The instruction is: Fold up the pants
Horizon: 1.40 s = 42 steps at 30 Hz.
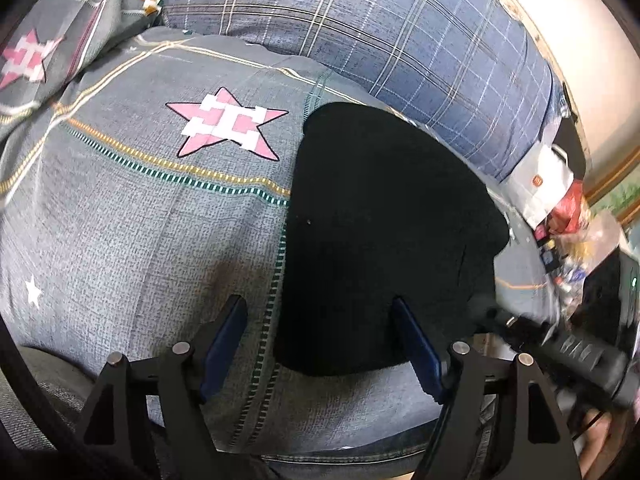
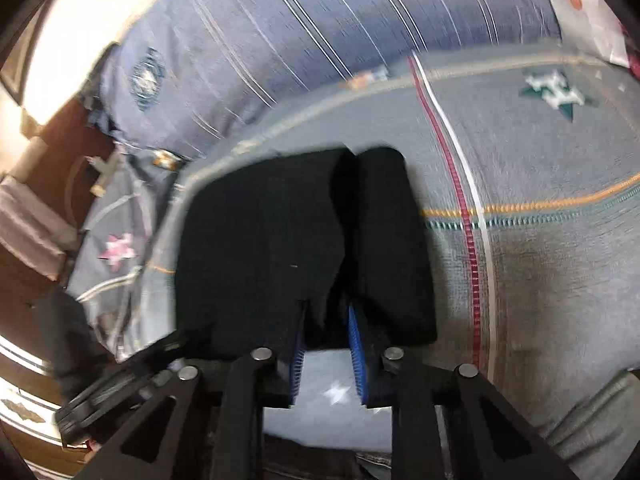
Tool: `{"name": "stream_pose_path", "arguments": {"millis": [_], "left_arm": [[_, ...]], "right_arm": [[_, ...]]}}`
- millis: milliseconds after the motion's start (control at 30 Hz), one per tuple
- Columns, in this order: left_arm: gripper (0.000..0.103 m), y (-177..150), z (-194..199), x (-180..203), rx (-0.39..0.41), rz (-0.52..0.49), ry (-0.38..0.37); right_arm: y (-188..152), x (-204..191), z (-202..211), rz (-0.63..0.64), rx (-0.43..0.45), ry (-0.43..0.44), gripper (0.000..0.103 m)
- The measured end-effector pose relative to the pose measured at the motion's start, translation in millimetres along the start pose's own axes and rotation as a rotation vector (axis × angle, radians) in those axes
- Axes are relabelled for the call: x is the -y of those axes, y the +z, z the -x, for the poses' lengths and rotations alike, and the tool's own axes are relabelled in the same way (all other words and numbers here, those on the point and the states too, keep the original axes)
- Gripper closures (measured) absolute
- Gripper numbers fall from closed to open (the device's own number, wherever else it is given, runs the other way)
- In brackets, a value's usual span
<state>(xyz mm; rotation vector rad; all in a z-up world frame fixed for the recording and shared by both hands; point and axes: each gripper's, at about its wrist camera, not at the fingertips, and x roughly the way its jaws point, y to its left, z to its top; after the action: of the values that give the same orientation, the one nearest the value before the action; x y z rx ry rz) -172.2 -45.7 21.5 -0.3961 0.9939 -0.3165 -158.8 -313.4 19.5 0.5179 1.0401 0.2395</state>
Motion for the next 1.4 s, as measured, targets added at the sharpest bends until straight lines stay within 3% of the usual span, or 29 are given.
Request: {"name": "stream_pose_path", "arguments": {"millis": [133,200,233,267,333,433,500,533,567,600,667,767,1033,1133,1233,1300,1400], "left_arm": [[0.026,-0.4,3.4,-0.9,0.006,0.015,0.000],[0.026,1.4,16.0,-1.4,0.058,0.011,0.019],[0.026,3.9,24.1,-0.1,0.089,-0.001,0.033],[0.026,5.9,30.0,3.5,0.109,-0.010,0.031],[0.026,13.8,37.9,10.0,0.135,-0.036,0.014],[0.026,37.7,30.8,23.7,0.119,-0.093,0.070],[0.026,56.2,16.1,25.7,0.082,-0.101,0.098],[0.026,67.2,8.8,24.4,0.076,-0.098,0.108],[0.026,76.4,3.4,21.1,0.075,-0.095,0.113],[0.026,84.3,-1.5,17.1,0.068,-0.093,0.115],[0.026,95.2,-13.9,7.8,0.048,-0.069,0.085],[0.024,92.7,-31.2,-6.3,0.022,-0.035,0.046],[0.021,87.1,-40.9,-2.4,0.003,-0.047,0.064],[0.020,83.2,-33.4,-6.0,0.014,-0.016,0.045],[0.020,70.1,-9.4,-3.1,0.062,-0.022,0.049],[0.020,56.6,0.0,0.1,0.083,-0.045,0.095],[0.020,34.0,-1.1,-2.6,0.063,-0.023,0.118]], "right_arm": [[1.5,11.5,19.7,-0.084,0.018,0.096,0.074],[0.8,14.5,40.4,-0.087,0.085,0.136,0.072],[1.8,14.6,52.0,-0.088,0.124,0.158,0.056],[4.4,12.6,63.6,-0.079,0.167,0.184,0.025],[10.9,3.3,77.1,-0.026,0.226,0.189,0.010],[32.7,-20.9,67.7,0.065,0.197,0.157,0.012],[48.7,-34.9,52.9,0.106,0.181,0.090,0.012],[57.2,-40.5,42.3,0.133,0.168,0.029,0.018],[66.9,-44.5,27.9,0.148,0.144,-0.034,0.032],[70.8,-45.8,18.8,0.155,0.115,-0.055,0.037],[76.9,-39.4,-8.0,0.160,0.030,-0.089,0.061],[76.2,-31.7,-32.7,0.191,0.027,-0.155,0.062],[62.3,-27.7,-41.3,0.208,0.122,-0.181,0.061],[69.1,-29.4,-37.9,0.203,0.090,-0.152,0.061],[57.3,-23.7,-2.3,0.144,0.126,-0.032,0.059],[39.8,-24.9,12.1,0.163,0.149,-0.054,0.056],[22.1,-19.1,1.2,0.171,0.084,-0.084,0.052]]}}
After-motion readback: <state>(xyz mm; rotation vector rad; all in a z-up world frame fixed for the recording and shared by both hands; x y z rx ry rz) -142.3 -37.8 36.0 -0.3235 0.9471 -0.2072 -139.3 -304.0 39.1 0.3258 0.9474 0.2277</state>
